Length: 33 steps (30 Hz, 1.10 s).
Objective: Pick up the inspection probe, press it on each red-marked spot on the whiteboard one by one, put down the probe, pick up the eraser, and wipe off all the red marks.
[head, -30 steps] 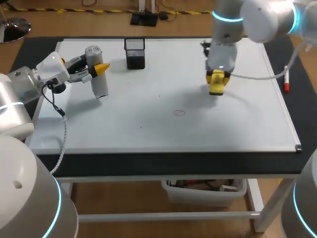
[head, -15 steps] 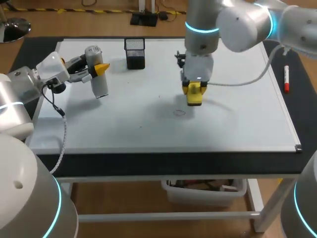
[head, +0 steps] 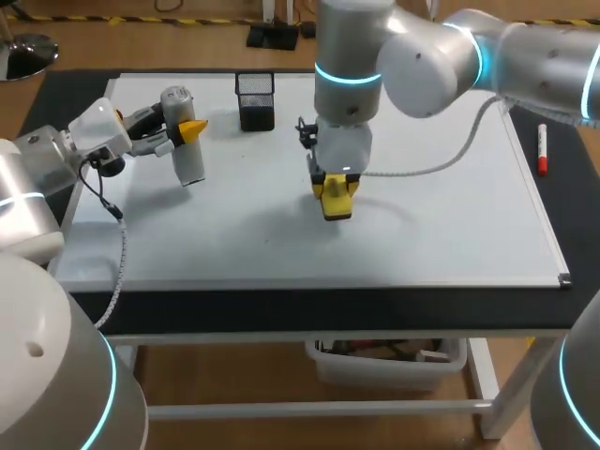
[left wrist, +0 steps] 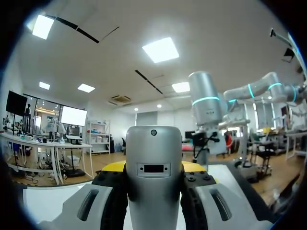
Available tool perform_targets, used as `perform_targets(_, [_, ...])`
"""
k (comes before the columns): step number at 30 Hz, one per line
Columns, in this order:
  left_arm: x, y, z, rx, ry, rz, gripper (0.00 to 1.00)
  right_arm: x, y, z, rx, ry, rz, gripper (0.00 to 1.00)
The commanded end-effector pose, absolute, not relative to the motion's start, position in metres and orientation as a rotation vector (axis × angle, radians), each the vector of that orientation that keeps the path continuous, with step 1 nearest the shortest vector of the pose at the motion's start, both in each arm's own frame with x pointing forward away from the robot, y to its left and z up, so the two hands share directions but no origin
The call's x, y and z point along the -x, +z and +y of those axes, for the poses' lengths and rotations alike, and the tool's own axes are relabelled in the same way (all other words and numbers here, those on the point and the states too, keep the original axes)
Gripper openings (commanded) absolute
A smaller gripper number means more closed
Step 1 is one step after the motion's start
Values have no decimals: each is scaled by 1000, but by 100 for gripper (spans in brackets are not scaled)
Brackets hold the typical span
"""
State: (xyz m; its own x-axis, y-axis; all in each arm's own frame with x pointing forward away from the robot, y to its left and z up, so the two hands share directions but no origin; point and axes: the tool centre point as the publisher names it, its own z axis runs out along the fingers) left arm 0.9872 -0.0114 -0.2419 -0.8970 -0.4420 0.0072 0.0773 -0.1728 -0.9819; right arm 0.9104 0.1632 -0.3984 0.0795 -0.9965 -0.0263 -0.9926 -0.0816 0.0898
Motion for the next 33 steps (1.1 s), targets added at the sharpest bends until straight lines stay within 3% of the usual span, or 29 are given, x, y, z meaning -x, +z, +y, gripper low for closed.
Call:
perform_targets(1, [-987,-242,-12,415,-2133,1753,0,-903,-406,173,-2292,-123,-2081,0])
perform_targets(33, [-987,-242,-12,415,-2133,1753,0,-896,-431,166,-2300,-131,-2071,0])
